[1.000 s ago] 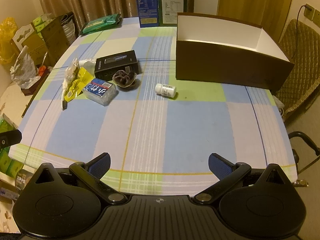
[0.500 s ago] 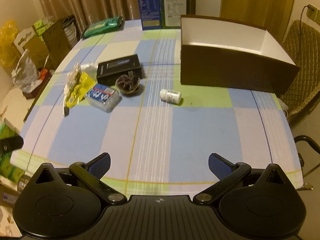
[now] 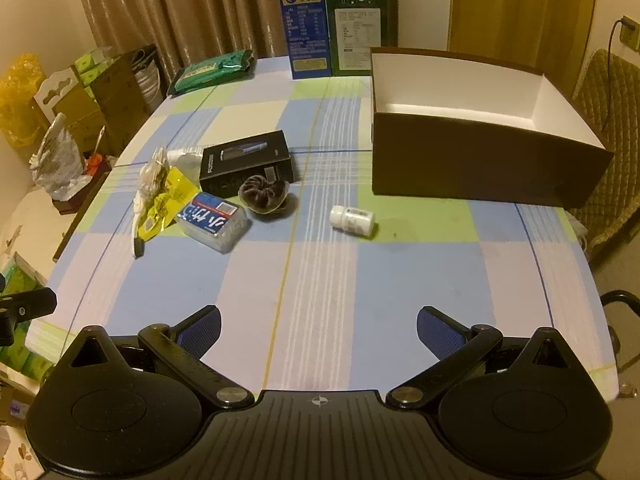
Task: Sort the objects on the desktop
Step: 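Move both tools toward the objects on the table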
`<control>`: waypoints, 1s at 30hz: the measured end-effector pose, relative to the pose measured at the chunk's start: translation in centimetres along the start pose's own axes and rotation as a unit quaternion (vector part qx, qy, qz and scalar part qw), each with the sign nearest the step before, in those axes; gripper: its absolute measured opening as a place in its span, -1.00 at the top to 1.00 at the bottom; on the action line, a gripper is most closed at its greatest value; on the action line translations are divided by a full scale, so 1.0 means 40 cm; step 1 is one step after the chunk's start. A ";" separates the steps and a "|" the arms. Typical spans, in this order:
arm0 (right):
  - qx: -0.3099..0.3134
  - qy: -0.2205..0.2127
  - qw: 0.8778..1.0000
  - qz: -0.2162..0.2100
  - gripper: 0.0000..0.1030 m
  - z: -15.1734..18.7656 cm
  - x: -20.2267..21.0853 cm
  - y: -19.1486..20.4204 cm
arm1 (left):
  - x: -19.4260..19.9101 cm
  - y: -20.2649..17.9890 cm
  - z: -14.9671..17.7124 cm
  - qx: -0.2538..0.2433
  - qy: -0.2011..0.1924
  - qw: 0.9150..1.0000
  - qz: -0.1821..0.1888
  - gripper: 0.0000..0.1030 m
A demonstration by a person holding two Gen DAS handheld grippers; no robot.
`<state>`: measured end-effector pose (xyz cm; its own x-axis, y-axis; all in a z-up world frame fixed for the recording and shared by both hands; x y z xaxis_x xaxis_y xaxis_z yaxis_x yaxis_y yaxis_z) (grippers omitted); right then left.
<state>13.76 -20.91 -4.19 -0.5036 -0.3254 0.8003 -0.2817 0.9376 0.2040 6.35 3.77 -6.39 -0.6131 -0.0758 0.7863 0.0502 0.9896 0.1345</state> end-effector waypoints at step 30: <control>0.018 0.027 0.999 -0.012 -0.97 -0.084 -0.097 -0.041 | -0.099 -0.036 -0.086 -0.001 0.021 1.000 -0.005 -0.98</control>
<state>18.90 -20.76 -5.72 -0.4511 -0.3401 0.8251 -0.3236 0.9240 0.2038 11.42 2.21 -7.63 -0.5798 -0.0908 0.8097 0.0460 0.9885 0.1439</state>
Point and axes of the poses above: each gripper's, at about its wrist camera, not at the fingertips, and x roughly against the way its jaws point, y to its left, z to its underside, the point moved 6 cm from there along -x, roughly the way its jaws point, and after that the axes turned 9 degrees about -x, right-handed, at the moved point
